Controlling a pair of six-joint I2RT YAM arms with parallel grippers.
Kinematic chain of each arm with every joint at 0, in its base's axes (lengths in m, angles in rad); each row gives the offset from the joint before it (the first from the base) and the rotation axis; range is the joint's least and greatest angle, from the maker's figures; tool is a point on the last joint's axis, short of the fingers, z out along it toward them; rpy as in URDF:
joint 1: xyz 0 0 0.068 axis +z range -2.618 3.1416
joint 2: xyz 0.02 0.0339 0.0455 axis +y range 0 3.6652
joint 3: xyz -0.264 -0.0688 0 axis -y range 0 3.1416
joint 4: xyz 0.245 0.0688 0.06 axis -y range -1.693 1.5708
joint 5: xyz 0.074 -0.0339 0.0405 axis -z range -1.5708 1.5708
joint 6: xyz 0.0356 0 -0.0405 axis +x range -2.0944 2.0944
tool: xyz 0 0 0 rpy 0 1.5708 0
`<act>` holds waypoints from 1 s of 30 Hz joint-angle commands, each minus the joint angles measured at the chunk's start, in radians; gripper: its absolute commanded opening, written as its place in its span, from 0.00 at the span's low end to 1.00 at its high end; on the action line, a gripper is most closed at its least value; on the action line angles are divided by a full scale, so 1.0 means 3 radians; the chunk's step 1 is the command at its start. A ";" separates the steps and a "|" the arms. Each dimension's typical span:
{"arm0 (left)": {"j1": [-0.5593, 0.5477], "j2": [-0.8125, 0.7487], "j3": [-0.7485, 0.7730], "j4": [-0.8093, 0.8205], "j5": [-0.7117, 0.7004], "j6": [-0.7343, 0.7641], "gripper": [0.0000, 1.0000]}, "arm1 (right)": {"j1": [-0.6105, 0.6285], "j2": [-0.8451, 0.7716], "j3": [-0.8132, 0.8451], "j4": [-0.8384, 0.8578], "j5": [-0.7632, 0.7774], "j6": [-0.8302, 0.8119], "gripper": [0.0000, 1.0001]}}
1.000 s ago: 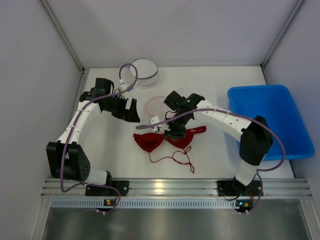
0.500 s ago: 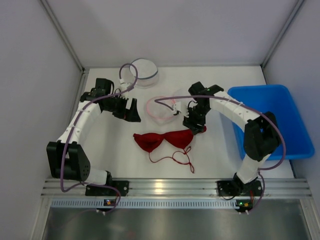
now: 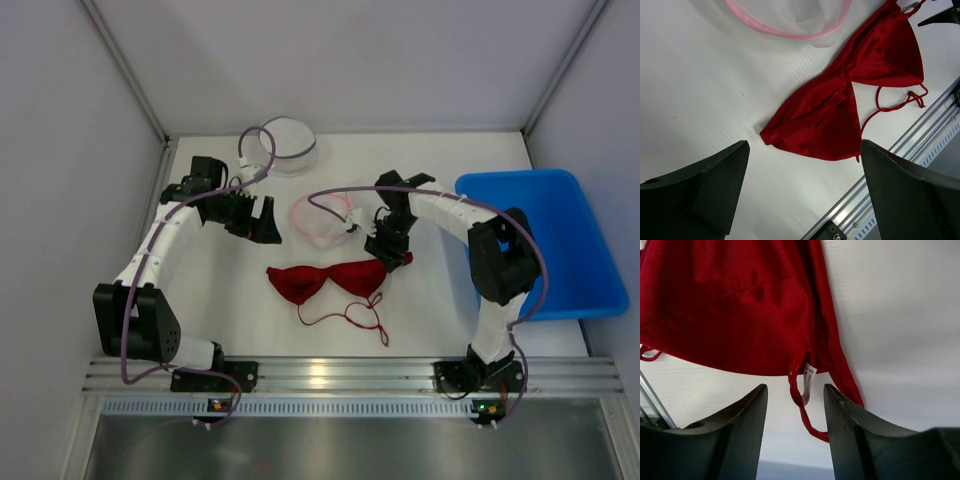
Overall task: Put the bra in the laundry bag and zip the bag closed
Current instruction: Adjust the bra at the center of the board.
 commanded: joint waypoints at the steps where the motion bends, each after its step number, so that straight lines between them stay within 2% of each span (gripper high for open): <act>1: -0.0002 -0.0089 0.0016 0.0120 0.0007 -0.0023 0.98 | -0.0022 0.0063 0.0106 0.0128 -0.0088 0.0011 0.49; 2: -0.0002 -0.0094 0.0016 0.0120 -0.0003 -0.0012 0.98 | -0.0022 0.0073 0.0101 0.0133 -0.0098 0.0001 0.46; 3: -0.0002 -0.0094 0.0016 0.0115 -0.0009 -0.0012 0.98 | -0.0022 0.0078 0.0101 0.0133 -0.0108 0.0001 0.34; 5: -0.0002 -0.0089 0.0016 0.0120 -0.0019 -0.0012 0.98 | -0.0022 0.0068 0.0121 0.0108 -0.0139 -0.0009 0.23; 6: -0.0002 -0.0084 0.0006 0.0120 -0.0019 -0.0007 0.98 | -0.0022 0.0063 0.0136 0.0087 -0.0159 -0.0040 0.15; 9: -0.0002 -0.0084 -0.0005 0.0120 -0.0019 -0.0007 0.98 | -0.0022 -0.0013 0.0193 -0.0025 -0.0195 -0.0071 0.08; 18: -0.0002 -0.0089 -0.0020 0.0120 0.0017 0.0003 0.98 | 0.0054 -0.0172 0.0668 -0.0485 -0.0507 -0.0010 0.01; 30: -0.0002 -0.0221 -0.0091 0.0120 0.0048 0.0074 0.98 | 0.0800 0.0078 0.0500 0.0102 -0.0804 0.0594 0.01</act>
